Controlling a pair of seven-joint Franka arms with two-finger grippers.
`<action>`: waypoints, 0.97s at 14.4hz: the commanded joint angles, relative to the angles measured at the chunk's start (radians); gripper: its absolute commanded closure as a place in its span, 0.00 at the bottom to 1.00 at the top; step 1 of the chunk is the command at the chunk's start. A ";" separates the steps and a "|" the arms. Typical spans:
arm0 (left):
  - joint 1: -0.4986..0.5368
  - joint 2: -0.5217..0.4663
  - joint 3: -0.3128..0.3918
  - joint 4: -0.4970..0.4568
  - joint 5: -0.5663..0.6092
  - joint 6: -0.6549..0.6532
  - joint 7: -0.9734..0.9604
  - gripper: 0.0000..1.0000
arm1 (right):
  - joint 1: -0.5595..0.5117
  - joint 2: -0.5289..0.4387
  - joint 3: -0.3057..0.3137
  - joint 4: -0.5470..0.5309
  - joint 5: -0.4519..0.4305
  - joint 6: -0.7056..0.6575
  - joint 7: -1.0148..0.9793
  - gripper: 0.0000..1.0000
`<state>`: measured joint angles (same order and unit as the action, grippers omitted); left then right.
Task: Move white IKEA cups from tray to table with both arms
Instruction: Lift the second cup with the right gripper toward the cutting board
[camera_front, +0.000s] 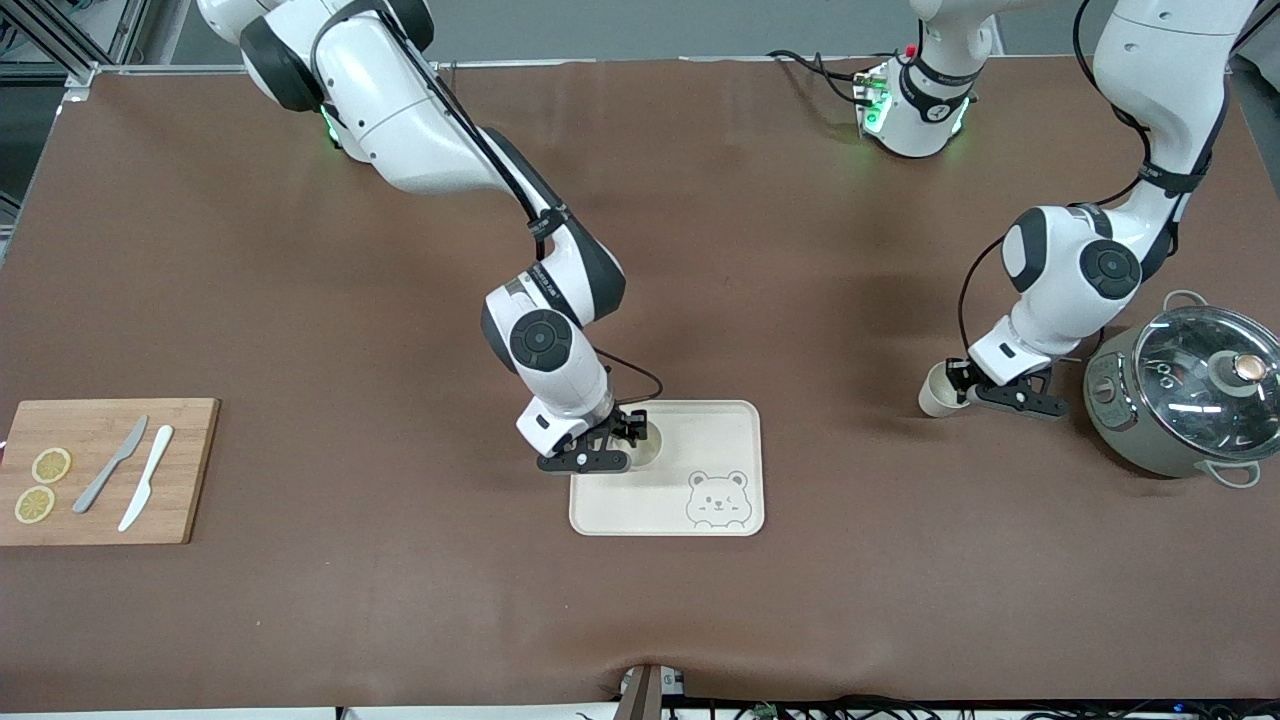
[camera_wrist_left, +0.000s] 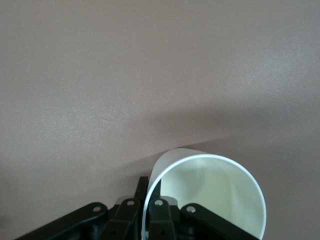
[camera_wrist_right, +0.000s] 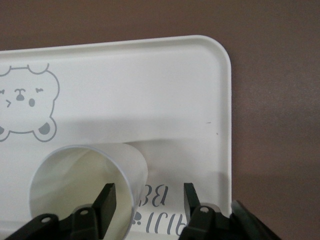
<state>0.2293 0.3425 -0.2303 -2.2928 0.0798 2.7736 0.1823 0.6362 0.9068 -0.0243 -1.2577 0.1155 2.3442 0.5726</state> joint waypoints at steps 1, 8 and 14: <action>0.019 0.003 -0.015 0.006 0.008 0.012 0.017 1.00 | 0.003 0.020 -0.003 0.035 0.006 -0.009 0.007 0.89; 0.019 0.004 -0.015 0.019 0.006 0.012 0.017 1.00 | 0.013 0.011 -0.003 0.034 0.007 -0.003 0.015 1.00; 0.016 0.004 -0.015 0.019 0.006 0.012 0.008 1.00 | -0.111 -0.091 0.015 0.157 0.023 -0.381 -0.049 1.00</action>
<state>0.2303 0.3426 -0.2310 -2.2786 0.0798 2.7756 0.1824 0.5985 0.8673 -0.0303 -1.1659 0.1160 2.1359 0.5732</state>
